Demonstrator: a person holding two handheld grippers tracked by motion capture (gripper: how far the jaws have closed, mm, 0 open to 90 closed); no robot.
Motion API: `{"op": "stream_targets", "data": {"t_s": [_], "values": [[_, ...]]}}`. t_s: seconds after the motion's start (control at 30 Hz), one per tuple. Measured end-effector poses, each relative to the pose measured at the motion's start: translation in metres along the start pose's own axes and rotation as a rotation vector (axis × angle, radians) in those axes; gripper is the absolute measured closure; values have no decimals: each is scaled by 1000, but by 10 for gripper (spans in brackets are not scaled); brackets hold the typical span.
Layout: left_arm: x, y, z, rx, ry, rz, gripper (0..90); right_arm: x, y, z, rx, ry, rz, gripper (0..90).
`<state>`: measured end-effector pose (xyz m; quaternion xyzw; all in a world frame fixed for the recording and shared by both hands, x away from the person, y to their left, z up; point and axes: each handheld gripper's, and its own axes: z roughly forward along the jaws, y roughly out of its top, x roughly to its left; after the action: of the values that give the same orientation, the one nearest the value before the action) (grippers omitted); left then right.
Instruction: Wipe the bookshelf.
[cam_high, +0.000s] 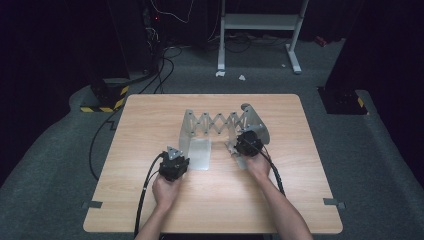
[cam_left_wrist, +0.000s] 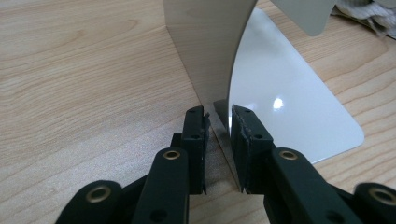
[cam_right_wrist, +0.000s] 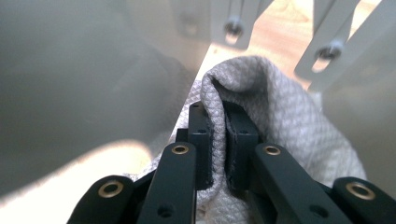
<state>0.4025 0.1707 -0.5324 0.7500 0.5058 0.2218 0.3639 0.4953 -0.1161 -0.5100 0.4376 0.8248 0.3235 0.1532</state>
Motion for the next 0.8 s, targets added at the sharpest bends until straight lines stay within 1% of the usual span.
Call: {"op": "stream_targets", "data": {"t_s": [0.07, 0.13, 0.2, 0.27, 0.3, 0.33, 0.37, 0.4, 0.43, 0.47, 0.5, 0.53, 0.57, 0.6, 0.7, 0.73, 0.77, 0.8], "values": [[0, 0, 0, 0, 0, -1, 753, 2, -5, -5, 7, 4, -18, 834], [0, 0, 0, 0, -1, -3, 754, 4, -7, -8, 11, 9, -23, 834], [0, 0, 0, -1, -2, -4, 754, 6, -12, -13, 15, 9, -42, 834], [0, 0, 0, 2, -4, 1, 760, 5, -13, -16, 5, 1, -40, 834], [0, 0, 0, 2, -5, 1, 765, 2, -8, -17, -11, -5, -18, 834], [0, 0, 0, 1, -5, 0, 765, 2, -8, -17, -11, -5, -18, 834], [0, 0, 0, 2, -6, 1, 768, -3, -1, -15, -18, -19, -1, 834], [0, 0, 0, 2, -6, 1, 768, -3, -1, -15, -18, -19, -1, 834], [1, 0, 0, 2, -8, 1, 771, -7, 6, -11, -29, -32, 10, 834], [1, 0, 0, 2, -8, 1, 774, -7, 6, -11, -29, -32, 10, 834], [1, 0, 0, 2, -9, 0, 776, -10, 11, -5, -27, -39, 26, 834], [1, 0, 0, 2, -11, 0, 776, -10, 11, -5, -27, -39, 26, 834], [0, 0, 0, 0, -13, -1, 783, -11, 14, 3, -21, -44, 31, 834], [0, 0, 0, 0, -13, -1, 786, -11, 14, 3, -21, -44, 31, 834], [0, 0, 0, 0, -10, 2, 786, -12, 11, 12, -18, -31, 41, 833], [0, 0, 0, 0, -6, 3, 785, -11, 9, 13, -18, -30, 40, 833], [-2, 0, 0, -2, 3, 3, 786, -9, 8, 10, -8, -15, 27, 833], [-2, 0, 0, -2, 3, 3, 787, -9, 8, 10, -8, -15, 27, 833]]}}
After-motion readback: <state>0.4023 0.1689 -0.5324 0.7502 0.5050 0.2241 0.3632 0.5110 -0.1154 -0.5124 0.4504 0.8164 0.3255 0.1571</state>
